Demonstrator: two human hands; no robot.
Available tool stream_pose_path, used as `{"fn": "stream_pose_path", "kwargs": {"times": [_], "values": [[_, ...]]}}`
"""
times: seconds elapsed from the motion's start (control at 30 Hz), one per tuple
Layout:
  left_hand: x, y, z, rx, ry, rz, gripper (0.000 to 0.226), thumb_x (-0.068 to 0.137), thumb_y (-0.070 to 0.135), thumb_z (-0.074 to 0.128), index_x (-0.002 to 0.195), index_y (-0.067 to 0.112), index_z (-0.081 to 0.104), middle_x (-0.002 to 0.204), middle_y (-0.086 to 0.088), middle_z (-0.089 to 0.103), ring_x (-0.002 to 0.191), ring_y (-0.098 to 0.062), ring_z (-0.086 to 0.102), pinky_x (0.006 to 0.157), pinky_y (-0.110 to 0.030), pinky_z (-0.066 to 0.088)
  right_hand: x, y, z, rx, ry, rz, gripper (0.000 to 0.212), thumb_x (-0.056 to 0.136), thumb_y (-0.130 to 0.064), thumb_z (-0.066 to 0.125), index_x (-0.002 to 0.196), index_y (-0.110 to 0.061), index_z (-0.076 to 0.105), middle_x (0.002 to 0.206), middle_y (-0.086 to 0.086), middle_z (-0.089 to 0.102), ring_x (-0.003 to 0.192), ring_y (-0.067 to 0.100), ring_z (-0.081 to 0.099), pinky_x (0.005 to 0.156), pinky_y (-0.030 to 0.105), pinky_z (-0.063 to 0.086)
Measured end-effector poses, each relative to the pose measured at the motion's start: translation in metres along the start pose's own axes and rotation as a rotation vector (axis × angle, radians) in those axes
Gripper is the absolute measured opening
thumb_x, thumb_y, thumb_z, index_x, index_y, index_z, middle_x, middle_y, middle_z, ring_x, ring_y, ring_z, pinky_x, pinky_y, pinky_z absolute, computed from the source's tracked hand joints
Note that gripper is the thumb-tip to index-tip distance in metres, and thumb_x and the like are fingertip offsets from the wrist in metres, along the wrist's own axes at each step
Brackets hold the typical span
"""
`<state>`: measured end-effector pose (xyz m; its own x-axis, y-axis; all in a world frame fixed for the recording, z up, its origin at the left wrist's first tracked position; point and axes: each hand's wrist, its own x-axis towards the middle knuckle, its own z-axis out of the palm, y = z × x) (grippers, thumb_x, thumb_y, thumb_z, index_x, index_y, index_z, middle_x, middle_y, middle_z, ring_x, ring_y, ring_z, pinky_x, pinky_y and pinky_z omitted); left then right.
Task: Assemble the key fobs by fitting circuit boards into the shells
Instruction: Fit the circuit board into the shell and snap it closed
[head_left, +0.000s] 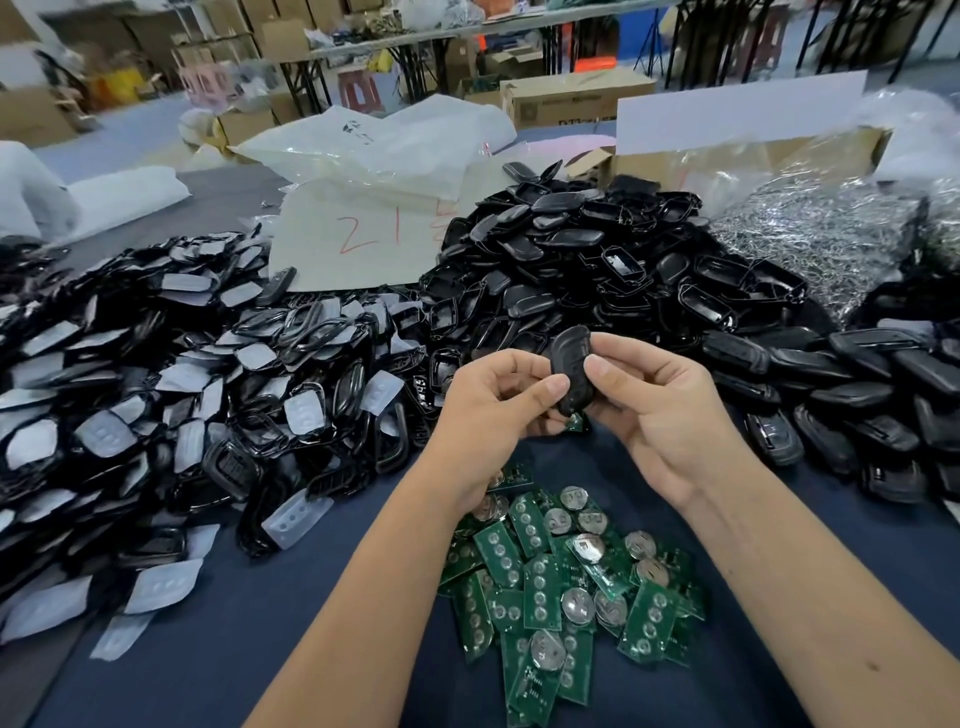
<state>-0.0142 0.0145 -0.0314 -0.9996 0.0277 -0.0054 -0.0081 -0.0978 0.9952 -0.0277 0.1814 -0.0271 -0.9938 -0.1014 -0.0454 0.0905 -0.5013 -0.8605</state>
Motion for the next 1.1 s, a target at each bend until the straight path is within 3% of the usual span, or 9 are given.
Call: {"fn": "stream_pose_path", "kwargs": {"times": [0.23, 0.37, 0.47, 0.57, 0.7, 0.8, 0.87, 0.97, 1.1], "values": [[-0.003, 0.003, 0.002, -0.098, -0.08, -0.031, 0.016, 0.096, 0.011, 0.07, 0.106, -0.001, 0.072, 0.099, -0.017, 0.073, 0.089, -0.023, 0.068, 0.078, -0.028, 0.059, 0.0, 0.001, 0.0, 0.064, -0.02, -0.005, 0.033, 0.073, -0.009, 0.075, 0.106, -0.009, 0.077, 0.093, 0.017, 0.066, 0.075, 0.019, 0.064, 0.067, 0.023, 0.058], [-0.003, 0.005, 0.005, -0.102, -0.082, -0.038, 0.012, 0.098, 0.011, 0.068, 0.102, 0.002, 0.073, 0.095, -0.013, 0.071, 0.086, -0.021, 0.067, 0.077, -0.029, 0.059, 0.0, 0.001, -0.001, 0.061, -0.018, -0.057, 0.025, 0.073, -0.009, 0.076, 0.098, -0.013, 0.08, 0.078, 0.005, 0.073, 0.066, 0.014, 0.065, 0.063, 0.021, 0.057], [-0.003, 0.006, 0.008, -0.057, -0.022, 0.011, 0.009, 0.099, 0.009, 0.066, 0.093, 0.006, 0.071, 0.089, -0.012, 0.071, 0.083, -0.02, 0.066, 0.077, -0.033, 0.061, -0.001, 0.002, -0.001, 0.004, 0.007, -0.109, 0.025, 0.074, -0.012, 0.079, 0.099, -0.013, 0.078, 0.082, 0.008, 0.078, 0.07, 0.016, 0.07, 0.065, 0.023, 0.059], [-0.002, 0.005, 0.011, 0.244, 0.119, 0.173, 0.014, 0.096, 0.008, 0.07, 0.084, 0.007, 0.063, 0.081, -0.016, 0.067, 0.074, -0.023, 0.062, 0.075, -0.04, 0.059, -0.001, 0.004, 0.002, -0.144, 0.058, -0.191, 0.034, 0.073, -0.02, 0.083, 0.105, -0.011, 0.077, 0.09, 0.011, 0.08, 0.081, 0.021, 0.076, 0.071, 0.025, 0.06], [-0.006, 0.007, 0.014, 0.702, 0.215, 0.436, 0.019, 0.091, 0.004, 0.07, 0.079, 0.015, 0.06, 0.069, 0.009, 0.058, 0.068, -0.009, 0.055, 0.061, -0.024, 0.045, -0.004, 0.015, 0.009, -0.255, 0.095, -0.21, 0.05, 0.067, -0.032, 0.088, 0.112, -0.014, 0.077, 0.103, 0.008, 0.08, 0.102, 0.025, 0.077, 0.088, 0.036, 0.061], [-0.009, 0.008, 0.019, 0.836, 0.229, 0.559, 0.016, 0.09, 0.002, 0.067, 0.08, 0.011, 0.06, 0.074, 0.005, 0.056, 0.071, -0.015, 0.052, 0.063, -0.034, 0.045, -0.005, 0.016, 0.014, -0.189, 0.069, -0.234, 0.039, 0.068, -0.026, 0.087, 0.106, -0.018, 0.081, 0.104, 0.01, 0.08, 0.104, 0.029, 0.076, 0.09, 0.038, 0.061], [-0.009, 0.009, 0.02, 0.817, 0.205, 0.597, 0.013, 0.09, 0.002, 0.069, 0.082, 0.01, 0.063, 0.078, 0.004, 0.059, 0.074, -0.015, 0.054, 0.066, -0.037, 0.047, -0.005, 0.014, 0.014, -0.164, 0.052, -0.246, 0.029, 0.07, -0.024, 0.086, 0.099, -0.022, 0.082, 0.103, 0.011, 0.08, 0.101, 0.027, 0.077, 0.084, 0.03, 0.061], [-0.008, 0.013, 0.013, 0.775, 0.15, 0.573, 0.01, 0.087, 0.017, 0.079, 0.088, 0.016, 0.069, 0.084, 0.009, 0.063, 0.082, -0.01, 0.06, 0.073, -0.035, 0.052, -0.005, 0.011, 0.01, -0.144, 0.052, -0.207, 0.021, 0.081, -0.019, 0.081, 0.102, -0.019, 0.08, 0.102, 0.012, 0.08, 0.097, 0.024, 0.077, 0.079, 0.027, 0.061], [-0.006, 0.004, -0.006, 1.096, 0.257, 0.277, 0.042, 0.082, 0.06, 0.076, 0.102, 0.027, 0.06, 0.097, 0.012, 0.056, 0.099, -0.013, 0.054, 0.083, -0.03, 0.047, 0.001, 0.004, -0.003, -0.231, 0.075, -0.121, 0.016, 0.09, -0.018, 0.074, 0.105, -0.014, 0.077, 0.101, 0.012, 0.08, 0.099, 0.025, 0.076, 0.085, 0.035, 0.064]]}}
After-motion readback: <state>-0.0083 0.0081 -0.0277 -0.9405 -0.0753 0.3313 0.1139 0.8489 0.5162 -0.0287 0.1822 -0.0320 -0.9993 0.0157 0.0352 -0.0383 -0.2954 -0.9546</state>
